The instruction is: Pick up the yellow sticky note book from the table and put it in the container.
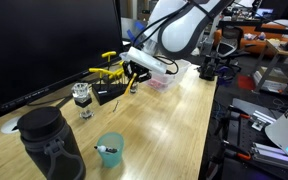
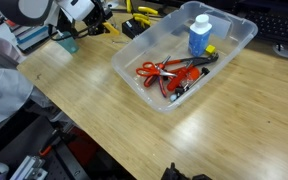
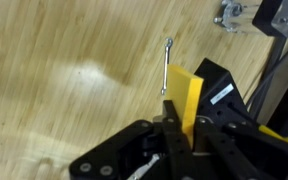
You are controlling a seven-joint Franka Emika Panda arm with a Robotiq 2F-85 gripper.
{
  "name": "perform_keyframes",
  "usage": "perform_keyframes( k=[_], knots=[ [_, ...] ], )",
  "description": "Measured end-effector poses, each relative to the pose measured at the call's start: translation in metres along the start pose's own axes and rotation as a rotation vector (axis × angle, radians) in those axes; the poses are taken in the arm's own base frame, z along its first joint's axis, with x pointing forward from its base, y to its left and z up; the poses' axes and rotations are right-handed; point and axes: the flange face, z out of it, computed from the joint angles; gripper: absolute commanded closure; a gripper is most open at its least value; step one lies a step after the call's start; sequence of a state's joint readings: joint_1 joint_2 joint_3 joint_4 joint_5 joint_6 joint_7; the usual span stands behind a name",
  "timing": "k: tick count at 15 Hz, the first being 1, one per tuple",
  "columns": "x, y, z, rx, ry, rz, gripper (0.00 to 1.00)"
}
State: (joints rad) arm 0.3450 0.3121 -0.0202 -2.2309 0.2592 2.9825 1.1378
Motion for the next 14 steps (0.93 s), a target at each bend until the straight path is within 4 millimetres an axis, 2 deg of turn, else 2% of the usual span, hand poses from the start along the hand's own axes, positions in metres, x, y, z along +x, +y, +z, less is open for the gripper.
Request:
perform_keyframes(
  k=[5, 11, 12, 14],
  knots=[
    [0.039, 0.022, -0.025, 0.155, 0.176, 0.076, 0.98],
    [0.073, 0.056, -0.049, 0.275, 0.354, 0.197, 0.98],
    [0.078, 0.059, -0.053, 0.282, 0.386, 0.226, 0.98],
    [0.085, 0.053, -0.068, 0.310, 0.435, 0.283, 0.98]
  ],
)
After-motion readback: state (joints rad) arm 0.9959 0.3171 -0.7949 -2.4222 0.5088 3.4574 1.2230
